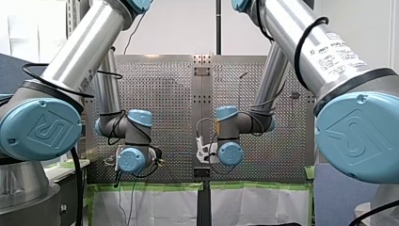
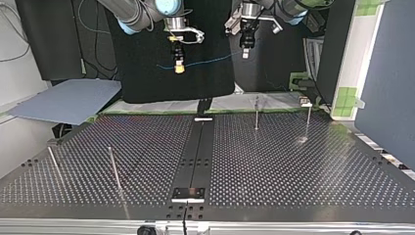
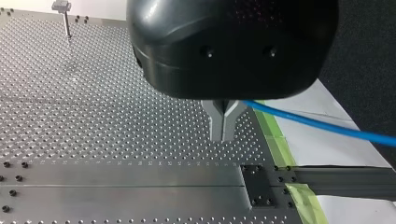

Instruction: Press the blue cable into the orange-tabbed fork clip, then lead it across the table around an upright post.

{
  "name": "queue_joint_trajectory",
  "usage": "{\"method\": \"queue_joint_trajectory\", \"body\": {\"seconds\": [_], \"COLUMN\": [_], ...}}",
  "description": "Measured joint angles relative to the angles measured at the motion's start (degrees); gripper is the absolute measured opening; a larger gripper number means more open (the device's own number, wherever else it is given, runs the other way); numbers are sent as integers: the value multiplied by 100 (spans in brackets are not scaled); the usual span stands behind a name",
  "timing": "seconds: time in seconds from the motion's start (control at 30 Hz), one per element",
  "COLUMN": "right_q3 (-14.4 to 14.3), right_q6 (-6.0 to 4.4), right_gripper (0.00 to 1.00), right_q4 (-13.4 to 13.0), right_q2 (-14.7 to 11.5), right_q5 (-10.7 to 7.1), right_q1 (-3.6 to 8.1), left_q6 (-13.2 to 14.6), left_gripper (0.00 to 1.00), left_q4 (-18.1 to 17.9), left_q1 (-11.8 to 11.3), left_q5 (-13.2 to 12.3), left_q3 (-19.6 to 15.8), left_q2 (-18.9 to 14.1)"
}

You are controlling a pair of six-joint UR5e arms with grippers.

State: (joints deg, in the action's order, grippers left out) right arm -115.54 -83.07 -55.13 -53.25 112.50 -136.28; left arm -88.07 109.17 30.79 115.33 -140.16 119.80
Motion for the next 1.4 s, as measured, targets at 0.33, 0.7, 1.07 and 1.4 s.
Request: {"method": "queue_joint_trajectory", "body": {"seconds": [0.33, 0.7, 1.07, 1.4], "right_q3": [97, 367, 852, 1011], "right_q6": [-8, -463, -583, -782], "right_gripper": [0, 0, 0, 0], "right_q4": [97, 490, 397, -58], "right_q2": [-94, -606, -819, -265], "right_q5": [96, -119, -453, -605], "right_q1": [-97, -125, -92, -89], "left_q6": [-156, -746, -1319, -1768], "left_gripper": [0, 0, 0, 0], "left_q4": [-142, 255, -23, -542], "left_q1": [-32, -118, -205, -445], "left_q5": [-105, -11, 74, 87], "left_q3": [-156, -626, -537, -471], "left_q2": [-154, -745, -935, -841]}}
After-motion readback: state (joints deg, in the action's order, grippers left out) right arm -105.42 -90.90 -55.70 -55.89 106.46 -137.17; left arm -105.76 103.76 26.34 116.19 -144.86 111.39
